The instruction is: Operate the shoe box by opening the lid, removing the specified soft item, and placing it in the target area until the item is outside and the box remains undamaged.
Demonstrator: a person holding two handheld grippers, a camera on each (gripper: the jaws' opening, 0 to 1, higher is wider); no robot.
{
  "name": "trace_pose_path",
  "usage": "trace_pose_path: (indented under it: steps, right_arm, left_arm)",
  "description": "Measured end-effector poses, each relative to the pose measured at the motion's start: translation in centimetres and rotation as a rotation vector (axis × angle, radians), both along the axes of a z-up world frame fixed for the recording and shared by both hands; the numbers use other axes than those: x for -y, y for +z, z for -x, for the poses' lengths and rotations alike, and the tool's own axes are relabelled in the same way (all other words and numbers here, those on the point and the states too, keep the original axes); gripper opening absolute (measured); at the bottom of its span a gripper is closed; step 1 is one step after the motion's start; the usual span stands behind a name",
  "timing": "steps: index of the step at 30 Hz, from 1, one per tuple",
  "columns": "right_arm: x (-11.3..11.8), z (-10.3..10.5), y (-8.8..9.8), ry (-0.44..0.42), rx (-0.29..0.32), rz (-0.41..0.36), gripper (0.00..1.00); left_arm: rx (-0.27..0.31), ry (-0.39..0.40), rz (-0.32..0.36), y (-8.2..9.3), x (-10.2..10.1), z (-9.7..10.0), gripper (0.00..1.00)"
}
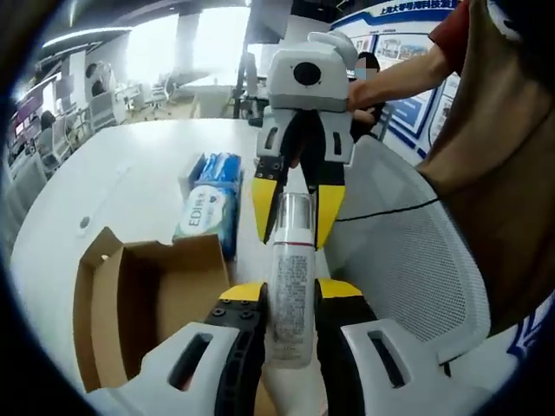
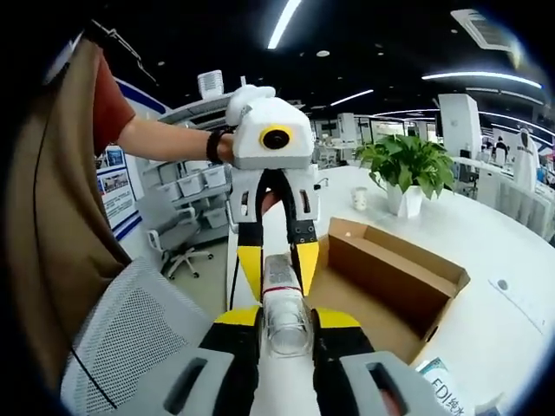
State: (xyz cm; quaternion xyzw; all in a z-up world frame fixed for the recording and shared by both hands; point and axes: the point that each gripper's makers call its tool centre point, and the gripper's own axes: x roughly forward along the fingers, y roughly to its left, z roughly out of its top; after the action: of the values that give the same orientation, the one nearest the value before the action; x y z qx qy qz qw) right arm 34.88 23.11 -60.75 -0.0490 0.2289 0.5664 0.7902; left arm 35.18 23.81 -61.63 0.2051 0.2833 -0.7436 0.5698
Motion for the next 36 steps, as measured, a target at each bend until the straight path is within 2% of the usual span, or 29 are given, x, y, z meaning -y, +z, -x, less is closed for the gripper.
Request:
trace_pose_path:
  steps: [7,17,22,30,36]
  right_arm:
    - [0.0,0.2,0.2,0.006,-0.009,-0.005,0.17]
    - [0.3,0.0,0.2,-0.039,-0.105,-0.047,0.16]
    - [0.5,0.0,0.0,-0.05,-0.133,-0.059,0.16]
    - [1.6,-0.3,-0.2,-0.087,-0.144,-0.06,0.16]
    - [2.8,-0.4,-0.5,-0.127,-0.153,-0.065,0.16]
  left_arm:
    - [-0.025,-0.001,0.022,0.1,0.1,0.1,0.21]
    - [-0.129,0.065,0.078,0.0,0.5,-0.1,0.23]
    - [-0.13,0.076,0.074,-0.1,0.6,-0.2,0.25]
    - [-0.102,0.104,0.081,0.2,0.1,-0.9,0.33]
    - [-0.071,0.174,0.103,0.3,-0.5,-2.0,0.42]
